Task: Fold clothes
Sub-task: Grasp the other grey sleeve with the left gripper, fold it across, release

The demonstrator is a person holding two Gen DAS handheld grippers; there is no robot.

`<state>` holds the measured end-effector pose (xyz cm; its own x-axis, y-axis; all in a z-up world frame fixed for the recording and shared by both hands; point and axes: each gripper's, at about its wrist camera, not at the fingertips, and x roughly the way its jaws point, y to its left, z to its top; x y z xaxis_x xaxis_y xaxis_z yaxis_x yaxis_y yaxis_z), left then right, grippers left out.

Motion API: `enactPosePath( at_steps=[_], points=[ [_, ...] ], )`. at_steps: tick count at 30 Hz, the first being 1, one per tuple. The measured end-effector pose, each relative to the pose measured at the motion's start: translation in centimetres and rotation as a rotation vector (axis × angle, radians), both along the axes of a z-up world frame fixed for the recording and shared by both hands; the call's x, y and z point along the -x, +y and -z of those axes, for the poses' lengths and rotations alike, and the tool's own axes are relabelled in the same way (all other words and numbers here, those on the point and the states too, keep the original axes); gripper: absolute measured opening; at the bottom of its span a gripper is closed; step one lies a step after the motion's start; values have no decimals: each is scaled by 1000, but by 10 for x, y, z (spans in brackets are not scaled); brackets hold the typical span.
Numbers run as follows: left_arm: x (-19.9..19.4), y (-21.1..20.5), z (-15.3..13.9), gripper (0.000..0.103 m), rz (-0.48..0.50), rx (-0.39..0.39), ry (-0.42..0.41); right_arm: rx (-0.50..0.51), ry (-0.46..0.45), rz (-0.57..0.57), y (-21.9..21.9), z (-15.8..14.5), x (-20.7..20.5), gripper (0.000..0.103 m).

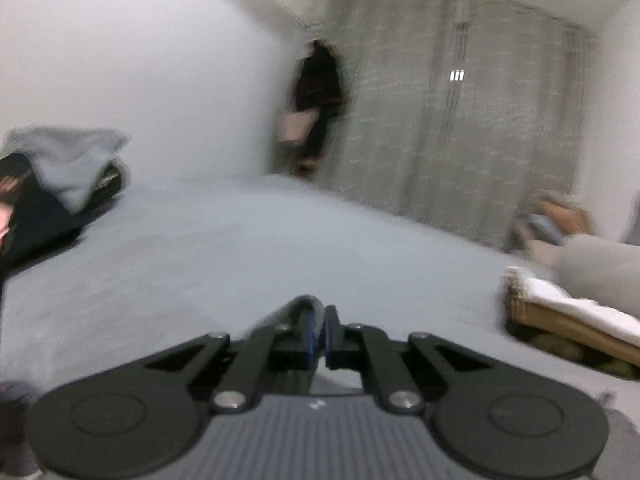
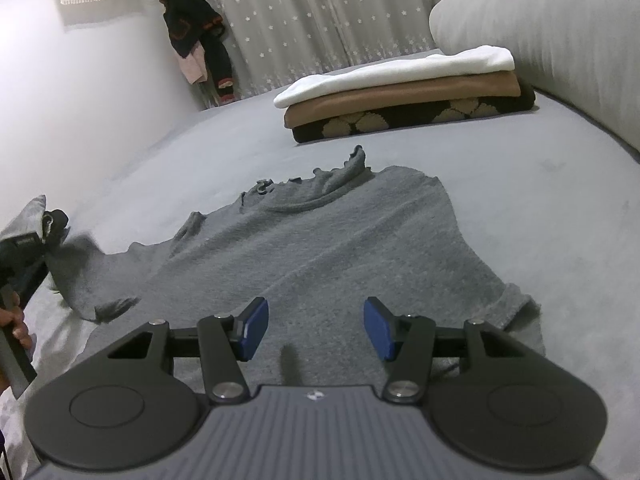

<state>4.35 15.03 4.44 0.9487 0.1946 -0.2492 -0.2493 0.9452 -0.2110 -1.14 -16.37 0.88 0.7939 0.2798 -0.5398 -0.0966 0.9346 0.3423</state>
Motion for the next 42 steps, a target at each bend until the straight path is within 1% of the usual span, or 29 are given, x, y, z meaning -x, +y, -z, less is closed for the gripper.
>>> enactPosePath(
  at_steps=[4,8,10,12,16,19,22,25,28,29,30,31,32,33,34,36,37,39,42],
  points=[
    [8,-32,-12,4,163,-16,-25,4,-2,-1,1,-1,1,57],
    [17,-60,-16,4,300,-21,-27,21,12,-3,2,-2,1,57],
    [21,-74,-17,4,368,-23,-28,12,16,-3,0,-1,2,57],
    [26,-87,-15,4,438,-20,-22,4,19,-5,-3,-2,3,57],
    [35,-111,-7,4,589,-38,7,0,14,-4,-6,-4,7,57],
    [43,-132,3,4,723,-57,52,-15,17,-5,-9,-5,8,57],
    [48,-148,17,5,841,-65,134,-22,18,-10,-11,-6,10,57],
    [47,-156,33,5,903,-73,221,-26,17,-15,-11,-7,11,58],
    [46,-164,51,6,904,-93,315,-37,21,-26,-11,-5,12,58],
    [44,-165,52,7,905,-93,343,-40,24,-29,-11,-4,12,58],
    [45,-164,54,12,896,-91,363,-43,26,-31,-12,-3,12,58],
    [47,-162,54,22,889,-89,382,-48,27,-34,-12,-2,12,58],
    [52,-159,52,28,893,-78,390,-56,26,-38,-13,-1,13,58],
    [56,-157,48,43,889,-64,390,-65,26,-43,-15,0,14,58],
    [60,-154,45,53,884,-49,389,-73,25,-47,-16,1,14,58],
    [66,-147,38,60,864,-8,390,-86,21,-52,-17,2,14,58],
    [64,-144,36,62,844,23,396,-91,17,-54,-18,1,14,58],
    [58,-136,35,63,793,101,409,-99,5,-64,-20,-1,13,58],
    [39,-126,41,62,690,232,445,-106,-1,-77,-23,-4,12,58]
  ],
)
